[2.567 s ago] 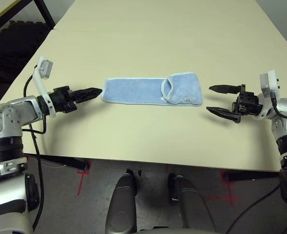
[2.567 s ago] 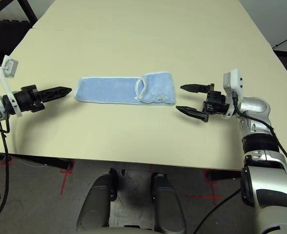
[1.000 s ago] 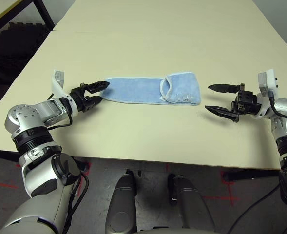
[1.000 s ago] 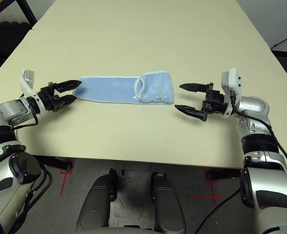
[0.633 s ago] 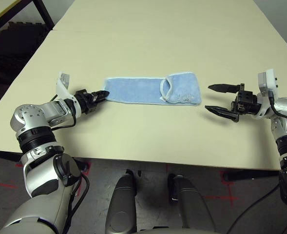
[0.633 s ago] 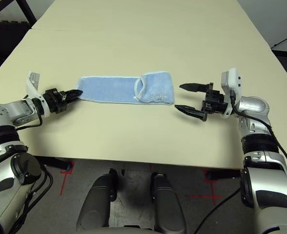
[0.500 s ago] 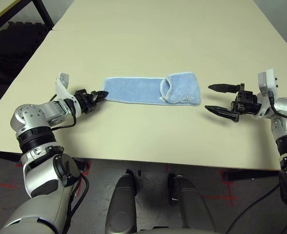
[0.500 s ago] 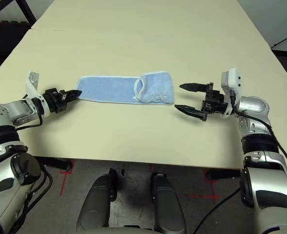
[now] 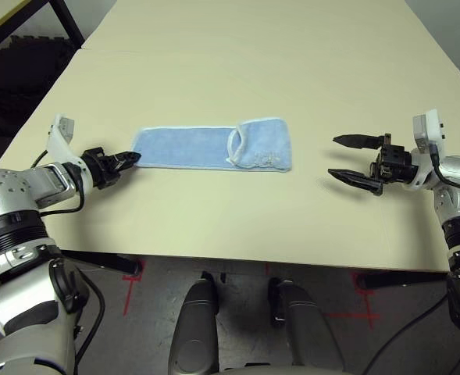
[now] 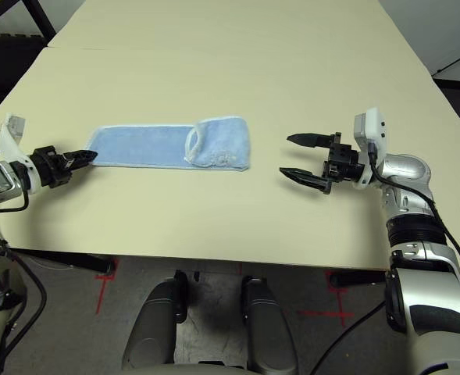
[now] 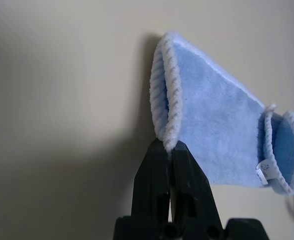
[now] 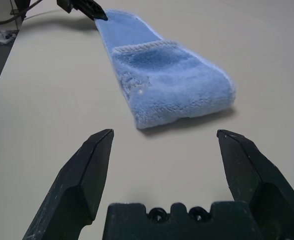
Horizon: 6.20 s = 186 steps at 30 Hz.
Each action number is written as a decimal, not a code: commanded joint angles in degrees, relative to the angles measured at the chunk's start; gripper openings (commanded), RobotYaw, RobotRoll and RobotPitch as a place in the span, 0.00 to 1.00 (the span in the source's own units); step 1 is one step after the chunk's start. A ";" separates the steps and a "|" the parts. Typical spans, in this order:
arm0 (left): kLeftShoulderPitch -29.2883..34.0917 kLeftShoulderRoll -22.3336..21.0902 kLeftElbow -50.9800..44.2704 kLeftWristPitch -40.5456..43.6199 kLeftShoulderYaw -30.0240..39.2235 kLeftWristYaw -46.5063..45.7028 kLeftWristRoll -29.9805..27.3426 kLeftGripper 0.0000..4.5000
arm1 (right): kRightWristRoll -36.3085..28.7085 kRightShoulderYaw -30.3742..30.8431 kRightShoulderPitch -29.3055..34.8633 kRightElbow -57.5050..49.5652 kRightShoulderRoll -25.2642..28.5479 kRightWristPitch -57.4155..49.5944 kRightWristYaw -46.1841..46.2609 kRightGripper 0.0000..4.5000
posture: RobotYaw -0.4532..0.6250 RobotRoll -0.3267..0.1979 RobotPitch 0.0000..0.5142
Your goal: Fold the towel and set it aside.
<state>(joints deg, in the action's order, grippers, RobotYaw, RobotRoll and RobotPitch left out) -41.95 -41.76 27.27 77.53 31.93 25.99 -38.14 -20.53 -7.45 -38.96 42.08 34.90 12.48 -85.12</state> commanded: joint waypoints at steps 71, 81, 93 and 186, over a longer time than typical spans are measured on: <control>-15.30 20.07 -14.75 -4.94 -34.93 13.43 2.98 0.25 | 1.41 1.16 -0.50 -0.14 -1.05 0.79 1.21 1.00 | 0.48 0.62 0.39; -12.15 18.19 -20.22 -13.97 -36.43 21.74 2.74 0.99 | 1.21 1.28 -1.33 -0.26 -1.35 0.37 1.38 1.00 | 0.48 0.62 0.37; -4.67 9.98 -21.03 -38.82 -35.44 42.68 5.64 0.99 | -1.38 1.40 -5.34 -2.25 -4.06 -5.95 1.17 1.00 | 0.48 0.62 0.35; -15.40 12.56 42.24 -96.66 -34.02 51.44 36.70 0.00 | 17.91 9.78 -16.49 25.55 -15.52 6.15 17.25 0.00 | 0.46 0.62 0.36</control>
<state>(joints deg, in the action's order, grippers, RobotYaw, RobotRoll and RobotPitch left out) -57.67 -28.38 68.47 -18.90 -2.09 77.07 -2.37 -2.80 2.98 -56.04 65.74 17.94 19.47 -66.89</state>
